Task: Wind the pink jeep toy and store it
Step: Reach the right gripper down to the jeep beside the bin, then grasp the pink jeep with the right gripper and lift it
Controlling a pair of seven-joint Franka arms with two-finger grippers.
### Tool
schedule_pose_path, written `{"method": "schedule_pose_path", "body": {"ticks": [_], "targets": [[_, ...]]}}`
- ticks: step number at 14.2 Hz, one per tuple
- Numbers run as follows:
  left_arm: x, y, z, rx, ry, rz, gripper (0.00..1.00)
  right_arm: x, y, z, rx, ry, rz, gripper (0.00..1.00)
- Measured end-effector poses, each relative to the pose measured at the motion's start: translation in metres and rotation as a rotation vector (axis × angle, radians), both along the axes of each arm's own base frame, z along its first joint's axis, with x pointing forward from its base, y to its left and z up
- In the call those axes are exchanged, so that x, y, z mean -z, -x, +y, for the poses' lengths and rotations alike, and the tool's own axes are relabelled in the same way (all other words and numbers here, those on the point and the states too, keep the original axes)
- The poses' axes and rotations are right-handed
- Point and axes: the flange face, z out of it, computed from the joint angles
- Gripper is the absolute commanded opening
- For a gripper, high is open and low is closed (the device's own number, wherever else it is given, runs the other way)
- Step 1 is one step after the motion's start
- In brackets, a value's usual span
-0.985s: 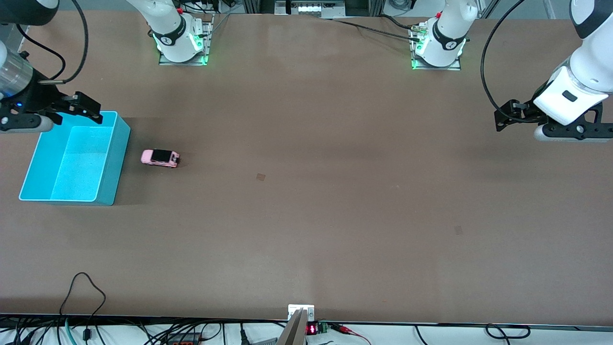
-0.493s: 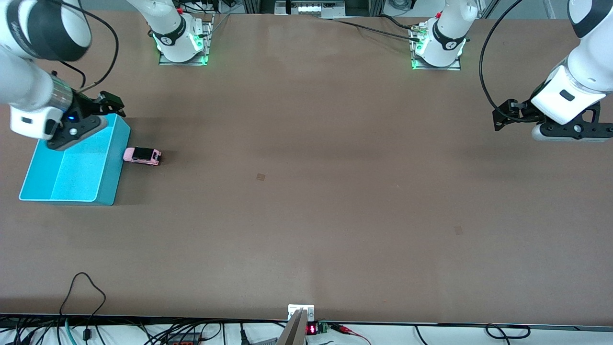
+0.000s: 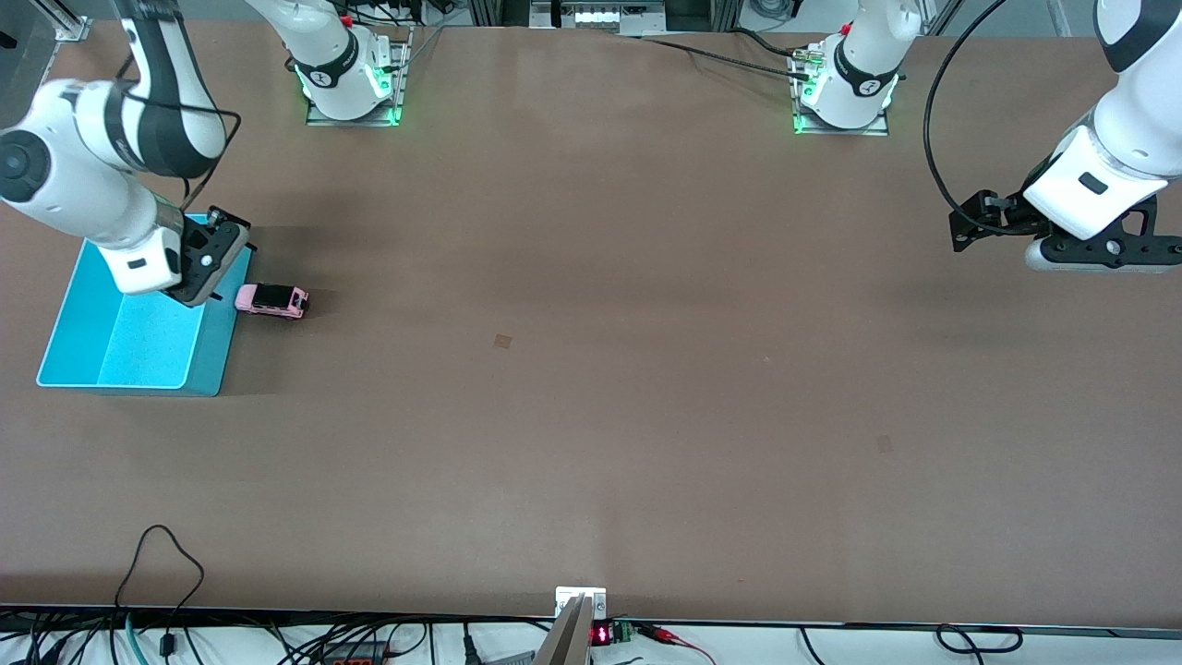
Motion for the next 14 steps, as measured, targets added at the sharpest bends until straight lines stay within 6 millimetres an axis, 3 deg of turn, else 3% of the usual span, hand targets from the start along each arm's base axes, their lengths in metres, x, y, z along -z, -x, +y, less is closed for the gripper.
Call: {"method": "schedule_pose_path", "body": {"ticks": [4,8,13,14], "targets": [[0.000,0.000,0.000,0.000,0.000,-0.001,1.00,0.049,0.002,-0.016,-0.098,-0.007,-0.041,1.00],[0.000,0.000,-0.001,0.001,0.000,-0.001,1.00,0.087,0.010,-0.018,-0.135,-0.007,-0.072,1.00],[-0.001,0.000,-0.003,0.005,0.000,-0.002,1.00,0.111,0.026,-0.017,-0.136,-0.005,-0.092,1.00],[-0.001,0.000,-0.003,0.005,0.000,-0.002,1.00,0.113,0.028,-0.018,-0.135,-0.005,-0.092,0.95]]}}
